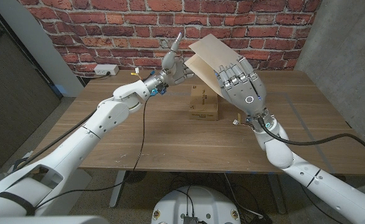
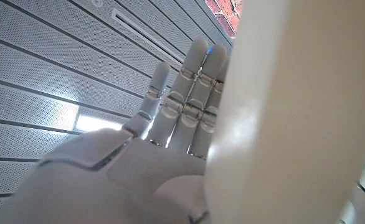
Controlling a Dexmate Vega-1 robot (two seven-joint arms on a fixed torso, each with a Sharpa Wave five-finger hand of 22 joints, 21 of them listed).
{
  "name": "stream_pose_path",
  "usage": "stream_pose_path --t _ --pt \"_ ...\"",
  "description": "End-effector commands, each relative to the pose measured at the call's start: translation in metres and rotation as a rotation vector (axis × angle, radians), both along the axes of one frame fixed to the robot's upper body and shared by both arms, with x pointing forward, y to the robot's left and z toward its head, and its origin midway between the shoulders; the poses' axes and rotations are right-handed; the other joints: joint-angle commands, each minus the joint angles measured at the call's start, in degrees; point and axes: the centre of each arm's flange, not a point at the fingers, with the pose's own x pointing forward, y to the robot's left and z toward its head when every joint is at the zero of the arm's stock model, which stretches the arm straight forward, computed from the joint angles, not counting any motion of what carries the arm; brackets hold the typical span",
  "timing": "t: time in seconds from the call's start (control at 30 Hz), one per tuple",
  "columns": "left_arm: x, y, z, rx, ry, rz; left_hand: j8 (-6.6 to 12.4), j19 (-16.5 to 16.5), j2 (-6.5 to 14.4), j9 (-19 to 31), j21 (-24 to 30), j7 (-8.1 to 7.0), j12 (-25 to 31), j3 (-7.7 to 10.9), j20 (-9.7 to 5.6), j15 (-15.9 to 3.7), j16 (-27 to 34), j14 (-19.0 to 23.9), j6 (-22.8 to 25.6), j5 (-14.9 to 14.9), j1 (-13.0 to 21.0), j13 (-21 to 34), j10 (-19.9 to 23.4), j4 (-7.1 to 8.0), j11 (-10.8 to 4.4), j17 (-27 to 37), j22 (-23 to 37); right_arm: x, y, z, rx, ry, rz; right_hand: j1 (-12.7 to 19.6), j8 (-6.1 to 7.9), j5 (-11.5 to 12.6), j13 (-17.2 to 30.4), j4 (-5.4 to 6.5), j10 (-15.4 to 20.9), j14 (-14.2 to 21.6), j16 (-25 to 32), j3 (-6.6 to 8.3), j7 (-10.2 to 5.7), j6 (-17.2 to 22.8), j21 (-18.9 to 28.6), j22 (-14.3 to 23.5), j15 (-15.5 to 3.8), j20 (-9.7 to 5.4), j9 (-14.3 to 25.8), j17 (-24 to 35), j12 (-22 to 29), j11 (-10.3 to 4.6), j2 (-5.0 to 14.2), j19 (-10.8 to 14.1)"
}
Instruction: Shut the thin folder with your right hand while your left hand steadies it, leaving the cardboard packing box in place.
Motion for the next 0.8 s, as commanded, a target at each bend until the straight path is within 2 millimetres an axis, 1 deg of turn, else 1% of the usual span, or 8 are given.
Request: stream_pose_path --t 0.03,0.23,0.33,0.37,0.47,0.63,0.73,0.8 --pt "-0.009 0.012 0.013 0.031 -0.012 0.027 -0.19 0.0 -0.5 0.1 -0.3 0.60 -0.1 -0.43 0.00 0.49 0.1 0.0 -0.4 0.2 0.0 0.0 0.0 -0.03 0.56 0.1 0.0 0.007 -0.003 -0.003 -0.166 -0.046 -0.053 0.3 -0.02 0.2 -0.1 0.02 -0.1 -0.3 0.0 -0.14 -0.09 0.1 0.2 0.1 -2.75 -8.57 0.1 0.1 -0.1 -0.17 0.73 -0.3" --pt "-0.011 0.015 0.018 0.052 -0.022 0.053 -0.33 0.1 -0.3 0.2 -0.4 0.62 -0.2 -1.07 0.02 0.83 0.3 0.5 -0.5 0.4 -0.4 -0.2 0.1 -0.05 0.64 0.1 0.0 0.013 0.003 -0.004 -0.269 -0.040 -0.051 0.4 0.02 0.3 -0.1 0.01 -0.1 -0.4 0.0 -0.22 -0.10 0.3 0.2 0.0 -2.74 -8.63 0.1 0.3 -0.2 -0.24 0.76 -0.3" --pt "-0.012 0.017 0.019 0.076 -0.010 0.082 -0.24 0.9 1.8 0.2 -0.2 0.52 -0.1 -0.55 -0.11 0.76 0.6 1.4 0.3 0.8 0.5 -0.6 0.9 -0.31 0.52 0.1 0.2 0.014 0.004 -0.004 -0.297 -0.043 -0.056 0.4 -0.05 0.3 -0.1 0.05 -0.1 -0.5 -0.1 -0.26 -0.13 0.1 0.2 -0.1 -2.71 -8.65 0.1 0.3 -0.2 -0.26 0.76 -0.3" --pt "-0.013 0.017 0.020 0.082 -0.012 0.092 -0.61 1.2 6.7 0.0 -0.2 0.51 -0.2 2.45 -0.37 0.30 0.8 2.4 0.9 0.5 5.5 -1.4 1.8 -1.95 0.44 0.0 0.3 0.014 0.005 -0.003 -0.302 -0.043 -0.056 0.3 -0.06 0.3 0.0 0.06 -0.1 -0.4 -0.1 -0.29 -0.06 0.1 0.2 -0.1 -2.70 -8.64 0.1 0.4 -0.2 -0.17 0.75 -0.2" --pt "-0.014 0.021 0.021 0.112 -0.002 0.149 -1.10 2.4 10.7 -0.7 0.0 0.39 0.0 6.14 -1.21 -0.32 1.1 5.5 2.8 -1.2 11.9 -2.4 4.0 -4.45 0.05 -0.2 0.3 0.012 0.006 -0.001 -0.311 -0.047 -0.057 0.3 -0.11 0.3 0.0 0.10 -0.1 -0.5 -0.2 -0.35 -0.04 0.0 0.1 -0.2 -2.72 -8.67 0.1 0.4 -0.3 -0.30 0.76 -0.3" --pt "-0.020 0.028 0.027 0.225 0.013 0.303 -0.36 6.4 12.5 -0.2 1.1 0.18 0.9 11.38 -3.29 -2.83 1.4 12.3 7.9 0.9 21.4 -3.8 10.2 -9.91 -2.81 -0.5 0.2 0.007 0.008 0.003 -0.331 -0.077 -0.061 0.3 -0.11 0.3 0.1 0.14 -0.2 -0.5 -0.3 -0.43 -0.10 0.1 0.0 -0.2 -2.72 -8.67 0.1 0.4 -0.3 -0.43 0.83 -0.6" --pt "-0.023 0.032 0.030 0.254 0.006 0.389 0.88 9.7 13.4 0.2 2.1 -0.78 1.2 15.61 -5.31 -5.34 1.3 17.6 12.5 4.5 27.6 -3.9 13.9 -14.07 -3.36 -0.7 0.1 0.005 0.009 0.005 -0.333 -0.087 -0.060 0.3 -0.15 0.3 0.1 0.15 -0.3 -0.7 -0.4 -0.54 -0.08 0.0 -0.1 -0.2 -2.69 -8.75 0.1 0.3 -0.4 -0.30 0.81 -0.6" --pt "-0.024 0.035 0.031 0.262 0.005 0.408 1.87 11.9 12.9 0.8 2.8 -1.08 1.9 17.38 -6.68 -6.41 1.3 21.2 15.4 7.0 29.1 -3.7 17.6 -15.41 -4.52 -0.7 0.0 0.005 0.010 0.006 -0.330 -0.084 -0.055 0.3 -0.21 0.3 0.1 0.15 -0.3 -0.7 -0.5 -0.55 -0.13 -0.1 -0.1 -0.3 -2.69 -8.74 0.1 0.3 -0.4 -0.28 0.84 -0.7"
